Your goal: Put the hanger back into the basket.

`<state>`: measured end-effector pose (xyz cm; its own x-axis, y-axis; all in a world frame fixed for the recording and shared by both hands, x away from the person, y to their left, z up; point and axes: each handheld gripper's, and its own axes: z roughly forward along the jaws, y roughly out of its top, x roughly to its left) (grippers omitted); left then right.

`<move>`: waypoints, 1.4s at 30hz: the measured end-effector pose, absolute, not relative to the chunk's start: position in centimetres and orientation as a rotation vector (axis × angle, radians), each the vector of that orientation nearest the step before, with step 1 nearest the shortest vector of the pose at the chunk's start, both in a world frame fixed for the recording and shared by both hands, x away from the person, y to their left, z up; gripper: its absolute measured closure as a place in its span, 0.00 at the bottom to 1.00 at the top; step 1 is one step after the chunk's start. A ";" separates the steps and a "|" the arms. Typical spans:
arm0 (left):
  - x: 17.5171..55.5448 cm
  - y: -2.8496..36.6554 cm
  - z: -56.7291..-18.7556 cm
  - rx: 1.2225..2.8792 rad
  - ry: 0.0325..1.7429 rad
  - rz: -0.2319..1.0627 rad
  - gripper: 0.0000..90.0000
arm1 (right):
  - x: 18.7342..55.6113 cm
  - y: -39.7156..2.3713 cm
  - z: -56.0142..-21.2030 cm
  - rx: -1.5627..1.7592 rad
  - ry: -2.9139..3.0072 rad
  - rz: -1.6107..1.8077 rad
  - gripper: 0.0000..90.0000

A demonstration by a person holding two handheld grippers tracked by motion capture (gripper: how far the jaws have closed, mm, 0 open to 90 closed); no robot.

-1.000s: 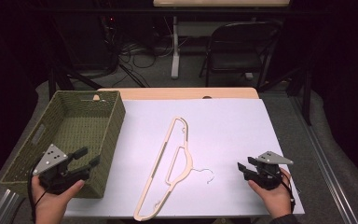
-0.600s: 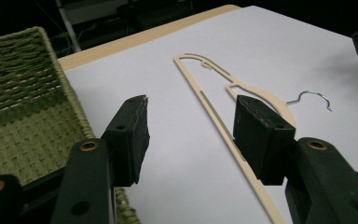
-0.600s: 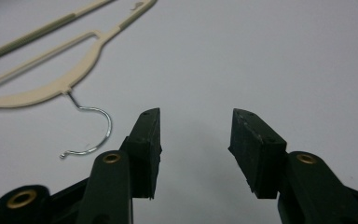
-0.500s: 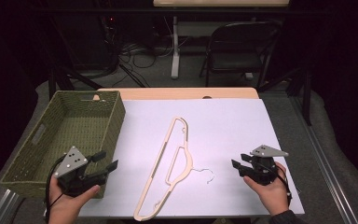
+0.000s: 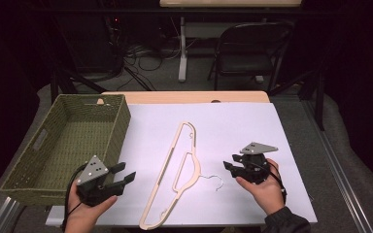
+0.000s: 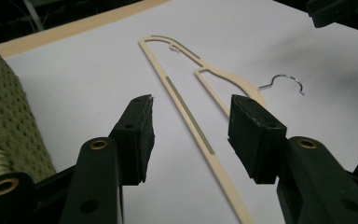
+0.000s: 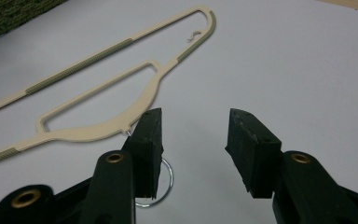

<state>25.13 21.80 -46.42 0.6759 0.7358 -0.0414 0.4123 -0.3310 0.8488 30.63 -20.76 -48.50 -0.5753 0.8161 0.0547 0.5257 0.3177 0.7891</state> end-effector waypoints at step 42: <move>25.4 22.7 -46.6 1.951 0.927 0.449 0.51 | 39.2 -10.8 -51.3 1.178 2.523 0.831 0.61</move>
<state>25.36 22.73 -46.57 0.6527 0.7558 -0.0518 0.4284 -0.3119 0.8481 39.16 -10.79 -51.29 -0.6481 0.7611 0.0258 0.6275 0.5145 0.5844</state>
